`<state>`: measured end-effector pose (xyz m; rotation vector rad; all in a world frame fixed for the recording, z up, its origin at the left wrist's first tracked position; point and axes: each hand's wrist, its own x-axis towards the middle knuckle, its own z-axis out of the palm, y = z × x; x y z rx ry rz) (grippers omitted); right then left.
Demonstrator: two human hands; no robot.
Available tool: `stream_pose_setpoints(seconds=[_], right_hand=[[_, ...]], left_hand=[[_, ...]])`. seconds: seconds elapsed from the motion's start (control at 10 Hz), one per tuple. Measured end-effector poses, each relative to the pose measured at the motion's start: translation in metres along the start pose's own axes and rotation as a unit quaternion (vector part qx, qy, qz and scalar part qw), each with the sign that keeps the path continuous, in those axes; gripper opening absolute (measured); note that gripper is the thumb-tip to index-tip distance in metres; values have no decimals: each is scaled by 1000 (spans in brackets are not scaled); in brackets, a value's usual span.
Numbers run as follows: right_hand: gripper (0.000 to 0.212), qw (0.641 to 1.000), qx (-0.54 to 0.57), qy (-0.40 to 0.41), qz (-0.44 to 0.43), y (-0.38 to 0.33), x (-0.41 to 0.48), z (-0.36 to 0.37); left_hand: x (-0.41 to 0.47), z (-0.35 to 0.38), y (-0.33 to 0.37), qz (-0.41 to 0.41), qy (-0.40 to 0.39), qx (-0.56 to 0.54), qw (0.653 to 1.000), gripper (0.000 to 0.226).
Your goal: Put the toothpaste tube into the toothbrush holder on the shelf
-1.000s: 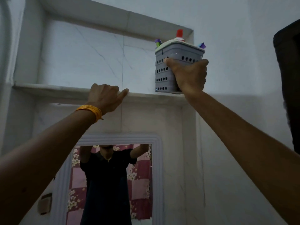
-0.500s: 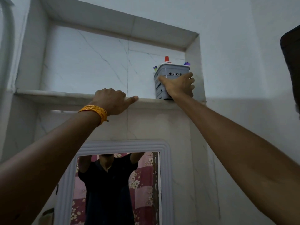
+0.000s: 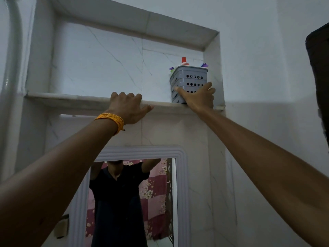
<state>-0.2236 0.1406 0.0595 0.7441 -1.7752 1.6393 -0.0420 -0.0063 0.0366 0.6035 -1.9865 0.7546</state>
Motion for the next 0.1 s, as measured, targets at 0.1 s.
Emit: stream_pose_setpoints(seconds=[0.1], right_hand=[[116,997,-43,51,-50,11,-26,-3]], left_hand=[[-11,-3,2,-4,-2,-23,1000,70]])
